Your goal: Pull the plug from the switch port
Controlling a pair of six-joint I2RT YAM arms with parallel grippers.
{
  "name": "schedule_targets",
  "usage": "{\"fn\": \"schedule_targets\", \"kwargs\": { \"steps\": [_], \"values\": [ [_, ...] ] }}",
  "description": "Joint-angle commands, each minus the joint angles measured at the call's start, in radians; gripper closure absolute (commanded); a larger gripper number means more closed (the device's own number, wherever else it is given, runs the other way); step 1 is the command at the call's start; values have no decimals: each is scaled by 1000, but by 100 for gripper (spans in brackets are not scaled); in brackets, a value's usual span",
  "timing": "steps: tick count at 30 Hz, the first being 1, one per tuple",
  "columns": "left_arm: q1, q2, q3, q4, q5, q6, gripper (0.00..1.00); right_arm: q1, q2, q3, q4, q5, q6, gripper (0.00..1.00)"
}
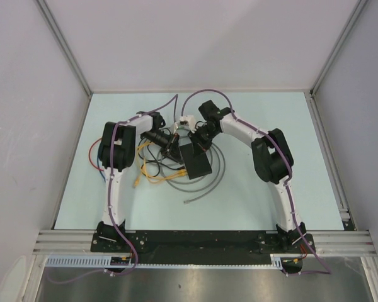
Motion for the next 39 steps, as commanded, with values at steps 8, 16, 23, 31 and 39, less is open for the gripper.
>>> {"fn": "schedule_targets", "kwargs": {
  "steps": [8,16,23,31,39],
  "values": [
    [59,-45,-5,48,-231,66,100,7,52,-147,56,179,-24,100],
    [44,-69,54,-55,-181,112,100,11,54,-149,56,185,-27,100],
    [29,-92,-99,7,-289,13,100,16,52,-155,63,210,-25,100],
    [17,-7,98,-102,-520,-29,100,22,51,-156,63,216,-30,100],
    [56,-100,175,-295,-276,198,100,24,38,-173,77,230,-22,100]
  ]
}}
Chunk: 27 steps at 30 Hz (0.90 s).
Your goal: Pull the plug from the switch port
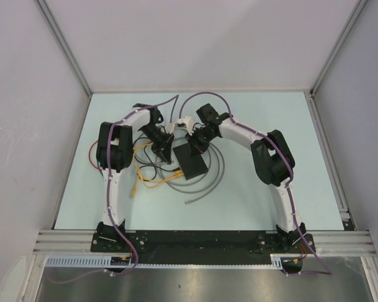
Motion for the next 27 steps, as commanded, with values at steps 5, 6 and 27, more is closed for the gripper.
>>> {"fn": "schedule_targets", "kwargs": {
  "steps": [5,6,27],
  "values": [
    [94,-63,388,-246,140,270,100,-2,78,-51,-97,184,-34,100],
    [102,-65,425,-246,126,274,100,-1,79,-49,-96,184,-34,100],
    [199,-223,363,201,-123,-11,43,5,64,-65,-85,207,-31,100]
  ]
}}
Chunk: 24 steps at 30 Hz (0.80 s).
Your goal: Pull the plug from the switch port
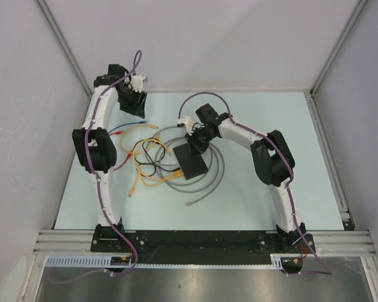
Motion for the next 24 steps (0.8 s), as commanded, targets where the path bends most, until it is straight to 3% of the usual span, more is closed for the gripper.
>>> {"fn": "schedule_targets", "kwargs": {
  "steps": [1,2,5,14,24],
  "values": [
    [-11,-169,-120,117,318,-32,43,-1,68,-63,-84,183,-31,100],
    [-13,-207,-152,128,451,-21,42,0,68,-64,-84,183,-31,100],
    [-48,-232,-258,137,586,-23,43,0,65,-67,-83,189,-28,100],
    [-157,-212,-586,223,679,-106,55,2,56,-80,-74,201,-20,100],
    [-181,-126,-734,246,633,-58,65,5,51,-90,-64,209,-16,100]
  ]
}}
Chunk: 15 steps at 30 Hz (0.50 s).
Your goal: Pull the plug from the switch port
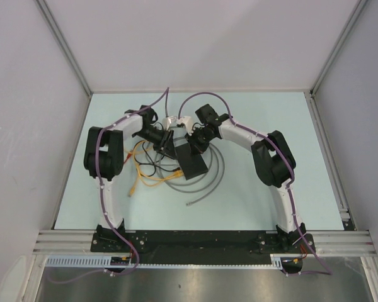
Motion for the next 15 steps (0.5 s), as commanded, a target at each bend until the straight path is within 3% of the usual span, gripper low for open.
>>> {"fn": "schedule_targets", "kwargs": {
  "steps": [1,7,15],
  "values": [
    [5,28,-28,19,33,41,65,-3,67,-66,-100,168,-18,100],
    [5,60,-76,31,46,38,60,-1,70,-65,-96,171,-15,100],
    [-6,127,-56,39,107,24,59,0,71,-66,-96,176,-15,100]
  ]
}}
